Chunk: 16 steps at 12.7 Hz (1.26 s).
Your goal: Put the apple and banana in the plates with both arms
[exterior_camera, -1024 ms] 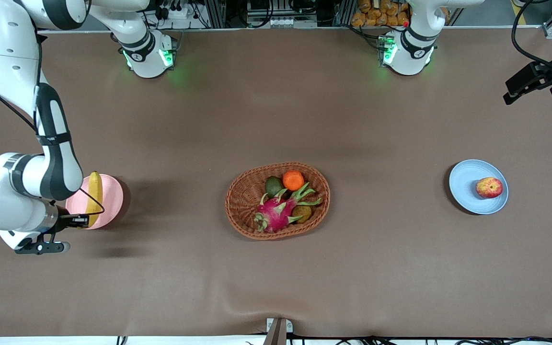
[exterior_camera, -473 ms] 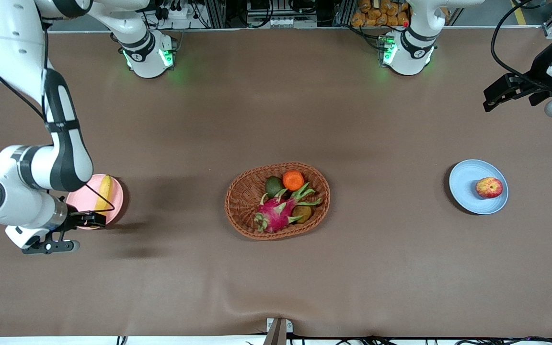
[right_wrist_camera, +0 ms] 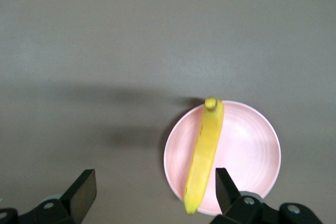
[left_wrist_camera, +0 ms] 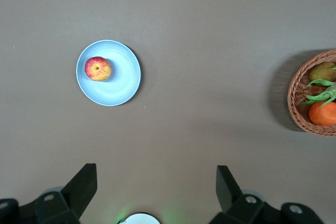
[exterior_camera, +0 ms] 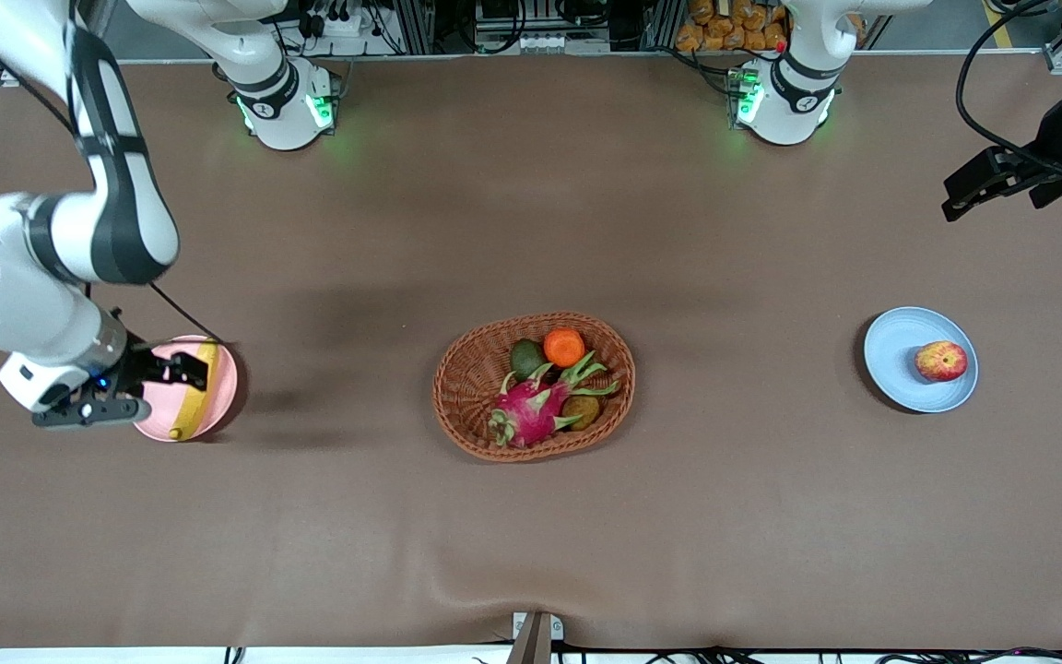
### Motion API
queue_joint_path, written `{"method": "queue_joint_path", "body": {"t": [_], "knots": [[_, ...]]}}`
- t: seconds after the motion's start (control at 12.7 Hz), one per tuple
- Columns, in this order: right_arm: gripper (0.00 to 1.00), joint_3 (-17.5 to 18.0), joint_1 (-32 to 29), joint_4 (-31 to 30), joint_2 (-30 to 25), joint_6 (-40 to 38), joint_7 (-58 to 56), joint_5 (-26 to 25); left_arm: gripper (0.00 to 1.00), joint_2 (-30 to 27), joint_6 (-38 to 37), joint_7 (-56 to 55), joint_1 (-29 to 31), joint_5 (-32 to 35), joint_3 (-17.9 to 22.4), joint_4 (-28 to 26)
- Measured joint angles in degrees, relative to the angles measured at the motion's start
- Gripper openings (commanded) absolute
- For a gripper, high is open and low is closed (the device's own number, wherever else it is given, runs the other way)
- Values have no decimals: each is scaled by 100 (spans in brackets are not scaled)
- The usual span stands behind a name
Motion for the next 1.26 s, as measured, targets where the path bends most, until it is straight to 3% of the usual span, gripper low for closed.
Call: {"method": "queue_joint_path", "body": {"t": [0.32, 0.79, 1.26], "knots": [[100, -51, -60, 490, -665, -1404, 83, 0, 100, -1, 22, 27, 155, 0, 3, 2], [100, 23, -181, 1938, -728, -3407, 896, 8, 100, -1, 41, 36, 255, 0, 3, 0], [100, -35, -287, 2189, -1118, -4039, 994, 42, 100, -1, 65, 38, 300, 0, -4, 5]]}}
